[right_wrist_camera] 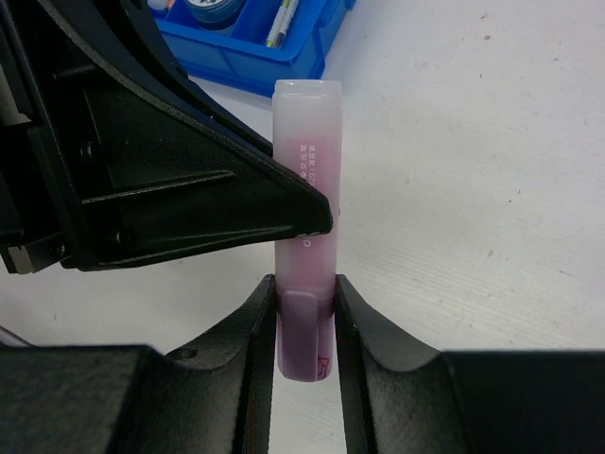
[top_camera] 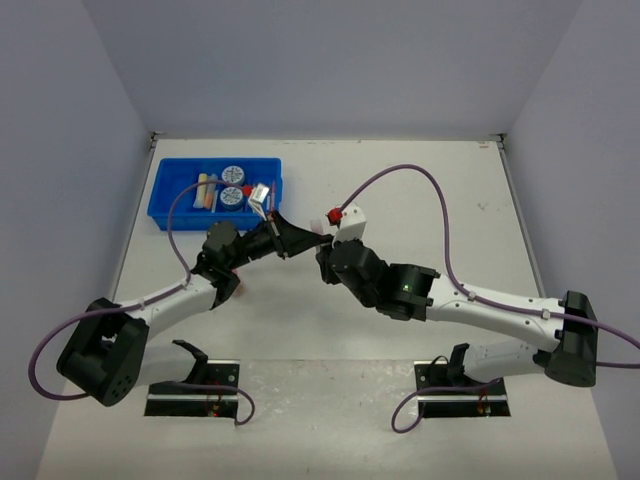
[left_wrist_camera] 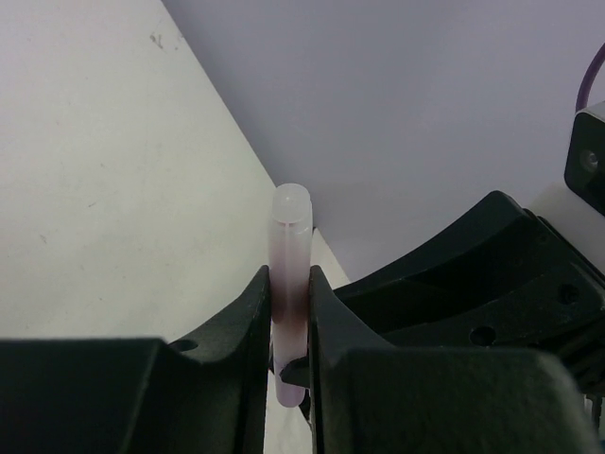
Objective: Sort the stationery into containers
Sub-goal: Pick up the pen from the center of the board, then place the pen in the storage box.
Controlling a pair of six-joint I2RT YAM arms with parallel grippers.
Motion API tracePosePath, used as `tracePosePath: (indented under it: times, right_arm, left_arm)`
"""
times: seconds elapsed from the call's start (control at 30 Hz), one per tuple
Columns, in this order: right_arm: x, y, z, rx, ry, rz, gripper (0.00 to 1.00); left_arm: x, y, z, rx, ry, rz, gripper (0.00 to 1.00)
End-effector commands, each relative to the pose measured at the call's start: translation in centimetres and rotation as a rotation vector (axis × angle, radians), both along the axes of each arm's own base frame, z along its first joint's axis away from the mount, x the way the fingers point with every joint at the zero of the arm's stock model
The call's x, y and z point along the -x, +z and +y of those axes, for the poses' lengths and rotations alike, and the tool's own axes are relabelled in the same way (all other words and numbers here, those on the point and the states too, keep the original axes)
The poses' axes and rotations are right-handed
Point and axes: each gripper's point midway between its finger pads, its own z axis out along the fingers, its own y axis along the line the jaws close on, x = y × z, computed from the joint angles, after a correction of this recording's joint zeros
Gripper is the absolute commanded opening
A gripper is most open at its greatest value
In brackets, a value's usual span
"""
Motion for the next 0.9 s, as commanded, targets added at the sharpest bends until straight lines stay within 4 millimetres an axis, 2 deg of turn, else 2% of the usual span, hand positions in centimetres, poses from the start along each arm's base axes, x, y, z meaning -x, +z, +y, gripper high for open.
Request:
tracePosePath:
  times: [0.0, 0.03, 0.1, 0.13, 0.17, 0.23, 0.3, 0.4, 0.47, 0.53, 0.6, 0.63, 0.67, 0.73, 0.87]
  right_arm:
    - [-0.6, 2.2, 0.0, -0.063, -0.025, -0.06, 0.0]
    - [-0.7, 2.3, -0.1, -0.061, -0.03, -0.065, 0.14]
    - [-0.8, 2.1, -0.5, -0.047, -0.043, -0.07, 0.67]
    - [-1.0, 1.9, -0.9, -0.04, -0.063, -0.071, 0.82]
    - [-1.2, 1.7, -1.6, -0.029, -0.093, -0.072, 0.96]
    - [-1.6, 1.1, -3.0, -0.009, -0.138, -0.065, 0.99]
    - [-1.8, 0.6, -4.1, -0.017, -0.157, -0.052, 0.99]
    - [-2.2, -0.1, -5.8, -0.042, -0.171, -0.021, 0.99]
    - [-2.7, -0.1, -7.1, -0.054, -0.196, -0.019, 0.99]
    - [-2.9, -0.1, -7.8, -0.06, -0.207, -0.021, 0.99]
    - [-2.8, 0.1, -7.9, -0.074, -0.2, -0.018, 0.99]
    - [-2.7, 0.1, -7.8, -0.077, -0.192, -0.014, 0.99]
    - [-2.6, 0.0, -7.6, -0.079, -0.183, -0.01, 0.99]
    - [-2.5, 0.0, -7.1, -0.077, -0.158, -0.001, 0.99]
    - [-2.0, -0.2, -6.6, -0.084, -0.121, 0.017, 0.99]
  left_arm:
    - [-0.6, 1.6, -0.8, -0.032, -0.027, -0.112, 0.0]
    - [-1.0, 1.5, -0.9, -0.058, -0.017, -0.102, 0.0]
    - [-2.8, 1.9, -0.5, -0.133, 0.048, -0.138, 0.0]
    - [-3.8, 2.6, -0.2, -0.162, 0.087, -0.174, 0.0]
    - [-4.9, 2.1, 0.6, -0.235, 0.131, -0.157, 0.0]
    - [-8.8, 2.6, 3.5, -0.396, 0.305, -0.2, 0.0]
    - [-11.5, 3.7, 6.4, -0.484, 0.44, -0.188, 0.0]
    - [-16.5, 5.0, 12.8, -0.676, 0.715, -0.2, 0.0]
    - [-19.6, 5.2, 17.8, -0.816, 0.911, -0.147, 0.0]
    - [-21.3, 5.0, 20.6, -0.896, 1.001, -0.117, 0.0]
    - [-23.1, 3.3, 22.9, -1.022, 1.058, -0.095, 0.0]
    - [-23.7, 3.9, 25.3, -1.075, 1.163, -0.082, 0.0]
    - [-23.8, 4.0, 25.3, -1.071, 1.167, -0.085, 0.0]
    - [-25.6, 2.9, 28.1, -1.232, 1.222, -0.092, 0.0]
    - [-28.1, 1.1, 30.5, -1.38, 1.193, -0.172, 0.0]
